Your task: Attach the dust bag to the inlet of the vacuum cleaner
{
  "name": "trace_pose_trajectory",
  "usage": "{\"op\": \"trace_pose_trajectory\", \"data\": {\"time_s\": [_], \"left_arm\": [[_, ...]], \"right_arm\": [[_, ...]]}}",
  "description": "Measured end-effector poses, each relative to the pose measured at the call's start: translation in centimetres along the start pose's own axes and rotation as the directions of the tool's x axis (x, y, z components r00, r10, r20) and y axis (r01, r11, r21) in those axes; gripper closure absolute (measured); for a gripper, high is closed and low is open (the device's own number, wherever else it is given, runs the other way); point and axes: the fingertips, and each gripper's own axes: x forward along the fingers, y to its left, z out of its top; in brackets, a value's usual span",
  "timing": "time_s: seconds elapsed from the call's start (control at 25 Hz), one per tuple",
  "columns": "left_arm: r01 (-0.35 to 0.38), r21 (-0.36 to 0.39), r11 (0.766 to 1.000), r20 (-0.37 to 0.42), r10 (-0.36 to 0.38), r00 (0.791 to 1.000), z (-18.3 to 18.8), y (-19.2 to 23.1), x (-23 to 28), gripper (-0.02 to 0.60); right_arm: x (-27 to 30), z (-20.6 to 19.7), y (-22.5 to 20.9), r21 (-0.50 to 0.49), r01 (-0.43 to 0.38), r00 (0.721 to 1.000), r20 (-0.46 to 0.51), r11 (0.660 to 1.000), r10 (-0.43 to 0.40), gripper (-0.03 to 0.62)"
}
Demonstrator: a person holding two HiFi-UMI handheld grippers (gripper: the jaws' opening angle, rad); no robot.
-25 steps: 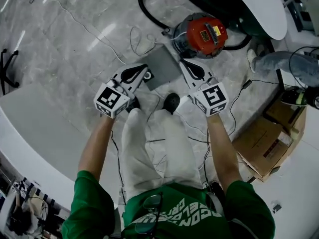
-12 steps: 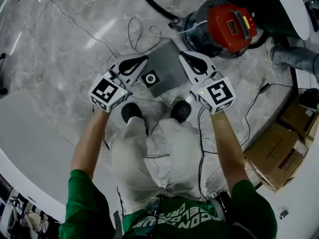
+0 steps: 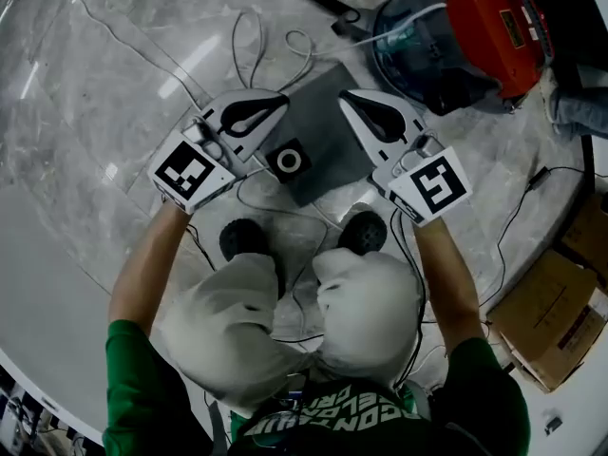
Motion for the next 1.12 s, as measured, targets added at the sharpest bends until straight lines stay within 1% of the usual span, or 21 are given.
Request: {"op": "trace_pose_trajectory", "data": {"time_s": [0.16,0.4,0.52,0.76,0.88,1.12], "left_arm": [[0.011,0.015,1.0,-0.004,-0.011,1.0,-5.3,0.5,1.1,0.578],[0.043,0.017,0.999,-0.034,-0.042,0.999,-11.2,-0.2,2.0,0.578],[0.069,0.019,0.997,-0.047,-0.068,0.997,-13.1,-1.2,2.0,0.577],[0.095,0.024,0.995,-0.073,-0.093,0.993,-15.8,-3.0,0.8,0.578],[0.085,0.026,0.996,-0.085,-0.083,0.993,-17.3,-3.6,-0.1,0.578],[0.063,0.005,0.998,-0.11,-0.062,0.992,-20.5,-4.7,-1.6,0.577]], "right_arm": [[1.1,-4.1,0.3,-0.013,-0.005,1.0,0.026,1.0,0.006,0.586],[1.8,-10.1,2.3,-0.006,-0.039,0.999,-0.02,0.999,0.039,0.586],[1.9,-11.8,3.8,-0.016,-0.053,0.998,-0.02,0.998,0.053,0.586],[2.3,-15.6,7.0,-0.017,-0.073,0.995,-0.068,0.997,0.072,0.586],[2.8,-17.7,9.0,-0.013,-0.081,0.992,-0.099,0.997,0.079,0.586],[4.0,-22.2,13.4,0.005,-0.112,0.984,-0.142,0.994,0.112,0.586]]}}
